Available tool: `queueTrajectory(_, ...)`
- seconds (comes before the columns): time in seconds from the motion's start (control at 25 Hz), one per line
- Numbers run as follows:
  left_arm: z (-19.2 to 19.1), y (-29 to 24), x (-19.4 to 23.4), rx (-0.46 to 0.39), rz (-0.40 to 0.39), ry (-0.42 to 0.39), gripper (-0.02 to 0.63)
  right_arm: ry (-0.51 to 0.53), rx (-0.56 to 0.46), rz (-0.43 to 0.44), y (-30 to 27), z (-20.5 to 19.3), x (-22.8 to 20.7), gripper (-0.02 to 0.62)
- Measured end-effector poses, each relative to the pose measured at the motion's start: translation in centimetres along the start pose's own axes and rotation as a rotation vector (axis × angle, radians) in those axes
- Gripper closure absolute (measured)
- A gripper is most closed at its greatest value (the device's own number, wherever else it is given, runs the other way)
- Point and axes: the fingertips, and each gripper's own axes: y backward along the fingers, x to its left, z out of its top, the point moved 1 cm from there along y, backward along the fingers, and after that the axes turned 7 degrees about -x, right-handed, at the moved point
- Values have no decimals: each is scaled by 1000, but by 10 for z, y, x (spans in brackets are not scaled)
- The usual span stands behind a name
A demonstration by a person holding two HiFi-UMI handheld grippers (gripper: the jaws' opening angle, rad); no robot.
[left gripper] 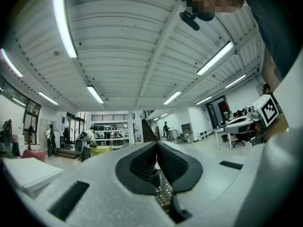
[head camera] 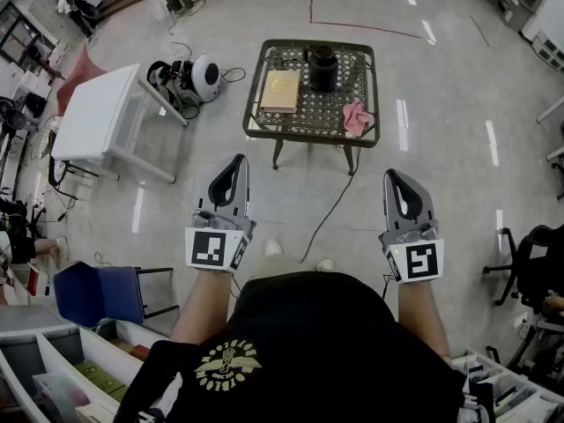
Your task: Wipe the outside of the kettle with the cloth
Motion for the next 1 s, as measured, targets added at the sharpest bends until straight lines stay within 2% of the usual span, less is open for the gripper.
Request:
queueTrajectory(0.2, -4, -11, -2, -1, -1, -6, 595, -29, -11, 19, -7, -9, -6, 583)
queueTrajectory(0.36, -17, -20, 0, 34, -19, -43, 597, -47, -20, 13, -16, -15, -9, 583)
queueTrajectory(0.6, -37, -39, 24, 32, -37, 13, 597, -59, -16, 2, -44, -23, -6, 583)
queueTrajectory(1.0, -66, -112, 57, 51, -116, 23, 596, -81, 6, -25, -114, -42, -20, 583)
